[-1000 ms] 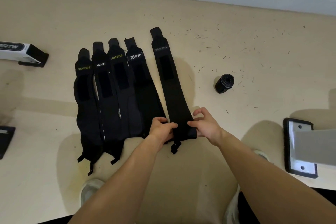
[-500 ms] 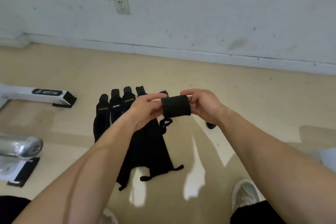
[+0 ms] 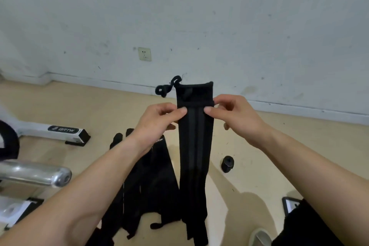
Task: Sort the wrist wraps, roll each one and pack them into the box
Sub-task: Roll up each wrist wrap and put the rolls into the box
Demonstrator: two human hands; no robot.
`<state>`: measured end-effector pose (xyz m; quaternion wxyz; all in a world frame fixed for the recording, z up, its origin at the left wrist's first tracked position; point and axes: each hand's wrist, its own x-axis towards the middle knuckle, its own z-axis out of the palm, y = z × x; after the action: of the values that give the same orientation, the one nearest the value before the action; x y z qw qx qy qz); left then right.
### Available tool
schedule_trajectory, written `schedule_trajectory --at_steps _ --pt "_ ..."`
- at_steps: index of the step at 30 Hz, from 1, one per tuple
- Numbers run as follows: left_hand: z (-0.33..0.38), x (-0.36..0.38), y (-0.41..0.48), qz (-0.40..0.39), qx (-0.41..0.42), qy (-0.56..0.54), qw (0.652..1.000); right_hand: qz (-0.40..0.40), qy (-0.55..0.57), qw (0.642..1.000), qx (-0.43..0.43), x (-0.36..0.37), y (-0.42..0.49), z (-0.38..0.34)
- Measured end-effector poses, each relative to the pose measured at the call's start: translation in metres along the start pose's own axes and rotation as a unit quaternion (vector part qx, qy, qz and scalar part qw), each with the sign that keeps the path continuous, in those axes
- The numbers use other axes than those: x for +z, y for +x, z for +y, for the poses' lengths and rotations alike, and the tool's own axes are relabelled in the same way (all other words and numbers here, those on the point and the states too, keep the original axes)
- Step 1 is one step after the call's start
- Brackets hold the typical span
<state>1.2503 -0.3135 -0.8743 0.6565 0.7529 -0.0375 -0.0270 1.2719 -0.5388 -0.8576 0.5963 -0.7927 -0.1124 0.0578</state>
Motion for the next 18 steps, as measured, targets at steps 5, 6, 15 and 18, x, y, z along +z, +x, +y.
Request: schedule_trajectory --at_steps 5,6,15,18 --pt "-0.007 0.024 -0.011 -0.021 0.029 -0.104 0.994 0.013 0.093 0.996 -0.007 0.011 -0.020 0.016" --pt "-0.008 0.027 -0.011 -0.015 0.030 -0.096 0.995 0.014 0.111 0.994 -0.001 0.013 -0.022 0.017" --pt "0.013 0.058 -0.014 0.034 -0.006 -0.082 0.996 0.095 0.130 0.987 -0.029 0.007 -0.035 0.012" --pt "0.018 0.072 -0.011 0.048 -0.008 -0.068 0.997 0.115 0.118 0.986 -0.024 -0.001 -0.038 0.011"
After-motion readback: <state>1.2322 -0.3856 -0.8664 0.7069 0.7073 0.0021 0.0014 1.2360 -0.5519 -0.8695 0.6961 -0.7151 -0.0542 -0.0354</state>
